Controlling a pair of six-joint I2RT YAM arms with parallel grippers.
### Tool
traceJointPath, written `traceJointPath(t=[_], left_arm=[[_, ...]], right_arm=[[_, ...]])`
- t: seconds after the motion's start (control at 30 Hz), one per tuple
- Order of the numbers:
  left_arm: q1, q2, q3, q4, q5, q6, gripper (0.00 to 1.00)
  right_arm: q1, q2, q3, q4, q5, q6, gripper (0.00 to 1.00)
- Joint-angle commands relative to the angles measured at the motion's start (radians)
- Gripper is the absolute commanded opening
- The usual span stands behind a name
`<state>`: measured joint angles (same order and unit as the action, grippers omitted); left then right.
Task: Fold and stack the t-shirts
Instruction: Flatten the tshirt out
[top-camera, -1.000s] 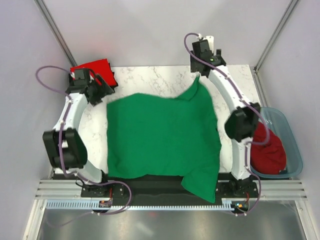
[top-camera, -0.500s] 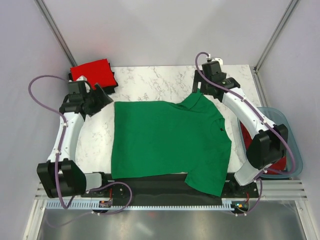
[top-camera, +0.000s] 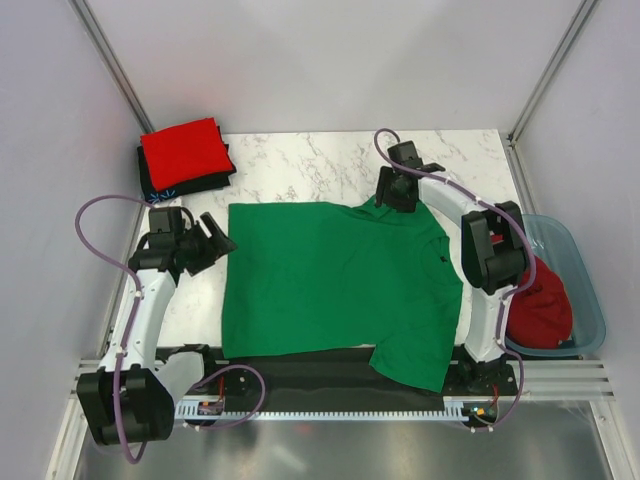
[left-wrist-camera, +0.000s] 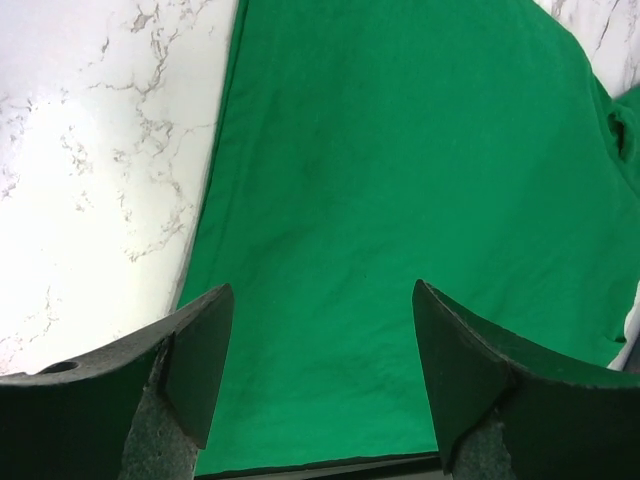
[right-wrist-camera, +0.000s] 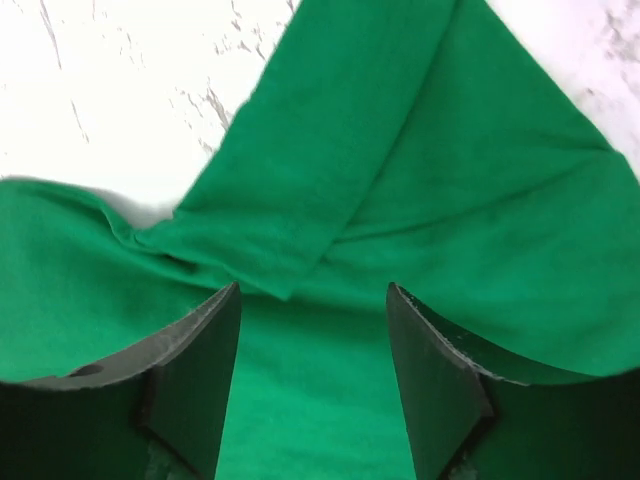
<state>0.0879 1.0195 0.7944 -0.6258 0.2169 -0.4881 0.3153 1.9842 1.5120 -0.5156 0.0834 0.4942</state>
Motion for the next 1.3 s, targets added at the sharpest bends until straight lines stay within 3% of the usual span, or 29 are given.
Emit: traceJointPath(t=[0.0,0.5,0.7,1.0,1.27], left_arm=[[-0.004,0.007,0.009,0.026,0.039,0.020,0.79],[-0.043,-0.104,-0.015,-0.041,0.061,0.034,0.77],[-0.050,-0.078,-0.014,-0.038,0.073,0.045,0.77],[-0.059,-0.082,-0.015,-0.034,0.068,0.045,0.76],[-0.063,-0.081,-0.017,-0.031,0.071,0.043,0.76]], right_arm=[[-0.015,0.037,0.086,0.057,-0.024,0.027,0.66],[-0.031,0.150,0.134,0.065,-0.017,0.023,0.59],[-0.035,0.183,0.158,0.066,-0.024,0.024,0.57],[-0.036,0.229,0.182,0.069,-0.039,0.020,0.41],[-0.035,0.166,0.203,0.069,-0.076,0.044,0.31]])
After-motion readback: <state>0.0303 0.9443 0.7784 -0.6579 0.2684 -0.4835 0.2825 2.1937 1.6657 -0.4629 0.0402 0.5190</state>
